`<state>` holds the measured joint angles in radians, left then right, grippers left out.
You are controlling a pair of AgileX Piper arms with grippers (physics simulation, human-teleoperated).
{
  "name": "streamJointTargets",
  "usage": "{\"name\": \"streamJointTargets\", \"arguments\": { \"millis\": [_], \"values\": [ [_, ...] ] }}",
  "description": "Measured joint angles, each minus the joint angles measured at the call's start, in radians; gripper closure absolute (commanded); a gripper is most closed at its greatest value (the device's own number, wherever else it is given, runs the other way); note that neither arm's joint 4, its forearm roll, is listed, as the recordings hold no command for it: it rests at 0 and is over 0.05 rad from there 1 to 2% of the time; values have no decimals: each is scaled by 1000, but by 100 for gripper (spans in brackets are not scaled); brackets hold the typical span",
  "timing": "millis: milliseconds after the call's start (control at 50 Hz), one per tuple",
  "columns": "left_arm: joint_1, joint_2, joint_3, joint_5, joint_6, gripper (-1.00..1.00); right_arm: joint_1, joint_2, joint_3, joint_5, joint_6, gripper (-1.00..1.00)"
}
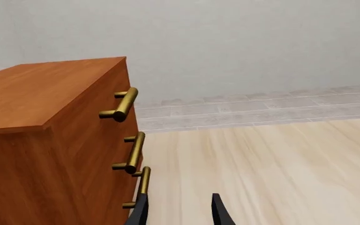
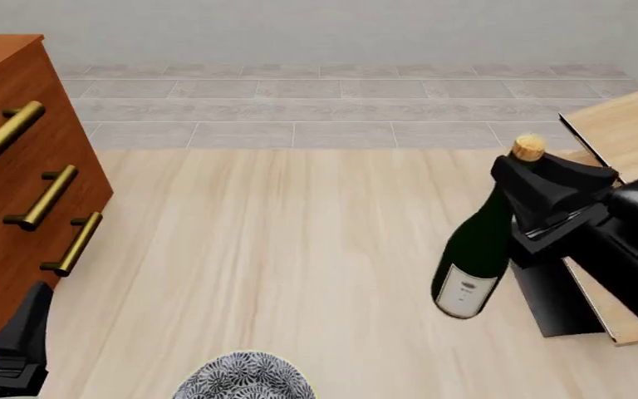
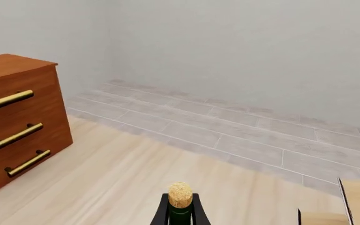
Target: Put the wine bottle on the wine rack.
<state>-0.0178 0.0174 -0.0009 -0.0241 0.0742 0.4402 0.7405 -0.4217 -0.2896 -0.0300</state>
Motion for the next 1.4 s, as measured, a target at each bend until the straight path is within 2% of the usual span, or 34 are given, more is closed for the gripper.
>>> {"name": "streamJointTargets", "arguments": {
  "millis": [400,1120,1400],
  "values": [
    [-2,-1,0,6,-3,-100,-65,-45,-94,132,-26,100],
    [-5,14,0,-4,2,-100,-196,-86,-300,334,-26,100],
    [-4,14,0,-2,2,-100,-260,-123,-391,426,-44,100]
  ]
}}
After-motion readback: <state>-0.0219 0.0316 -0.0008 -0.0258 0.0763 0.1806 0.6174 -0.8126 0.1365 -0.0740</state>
